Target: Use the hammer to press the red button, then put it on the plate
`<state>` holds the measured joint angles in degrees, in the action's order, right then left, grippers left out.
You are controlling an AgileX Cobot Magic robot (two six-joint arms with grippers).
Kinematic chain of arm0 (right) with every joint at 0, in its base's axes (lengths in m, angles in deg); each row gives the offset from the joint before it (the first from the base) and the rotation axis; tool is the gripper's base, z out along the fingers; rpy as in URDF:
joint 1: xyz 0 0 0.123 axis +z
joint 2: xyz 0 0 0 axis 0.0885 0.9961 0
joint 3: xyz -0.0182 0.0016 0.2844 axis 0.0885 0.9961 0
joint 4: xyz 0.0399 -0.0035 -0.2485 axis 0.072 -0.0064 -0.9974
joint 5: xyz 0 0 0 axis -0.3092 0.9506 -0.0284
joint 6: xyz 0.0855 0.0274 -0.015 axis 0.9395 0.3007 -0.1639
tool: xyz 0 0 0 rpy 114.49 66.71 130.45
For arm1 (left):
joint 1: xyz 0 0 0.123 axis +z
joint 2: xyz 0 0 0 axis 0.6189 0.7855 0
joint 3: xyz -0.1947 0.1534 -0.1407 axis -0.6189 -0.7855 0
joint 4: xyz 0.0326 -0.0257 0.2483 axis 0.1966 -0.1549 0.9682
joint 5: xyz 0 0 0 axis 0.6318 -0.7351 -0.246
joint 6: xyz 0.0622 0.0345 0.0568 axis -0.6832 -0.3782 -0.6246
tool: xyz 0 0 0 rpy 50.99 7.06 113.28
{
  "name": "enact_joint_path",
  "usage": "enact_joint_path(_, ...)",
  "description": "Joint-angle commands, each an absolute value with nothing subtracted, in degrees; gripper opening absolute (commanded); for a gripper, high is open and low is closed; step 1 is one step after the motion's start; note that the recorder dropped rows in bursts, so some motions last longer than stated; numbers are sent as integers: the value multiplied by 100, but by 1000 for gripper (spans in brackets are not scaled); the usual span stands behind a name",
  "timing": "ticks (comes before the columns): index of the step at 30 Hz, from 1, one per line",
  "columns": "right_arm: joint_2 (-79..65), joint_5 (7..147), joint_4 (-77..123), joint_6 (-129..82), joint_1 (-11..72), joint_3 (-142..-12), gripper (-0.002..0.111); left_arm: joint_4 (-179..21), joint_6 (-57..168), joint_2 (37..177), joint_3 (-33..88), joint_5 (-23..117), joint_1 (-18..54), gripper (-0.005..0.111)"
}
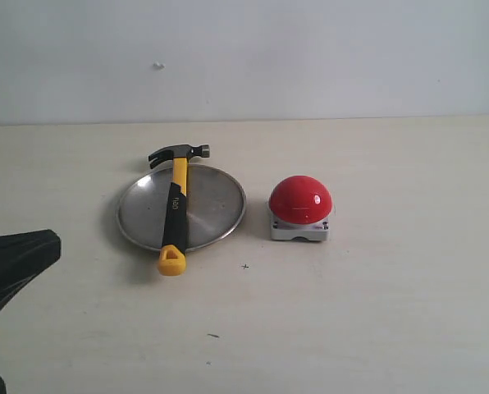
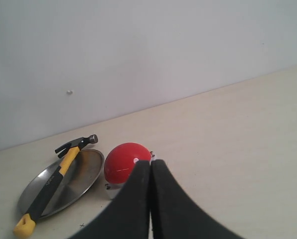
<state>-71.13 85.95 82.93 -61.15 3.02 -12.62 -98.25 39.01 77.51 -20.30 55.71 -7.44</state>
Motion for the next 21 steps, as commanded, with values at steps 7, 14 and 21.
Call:
enact_joint_path(7, -7139, 8613, 8277, -6134, 312, -1231, 0, -9796, 4642, 7477, -2333, 6141, -389, 0)
enact_joint_path(14, -7139, 8599, 8277, -6134, 312, -1231, 0, -9484, 6059, 7272, -3120, 6812, 1747, 0)
enact_joint_path(21, -7139, 8599, 8277, -6134, 312, -1231, 0, -8827, 6918, 6137, -3313, 6485, 3410, 0)
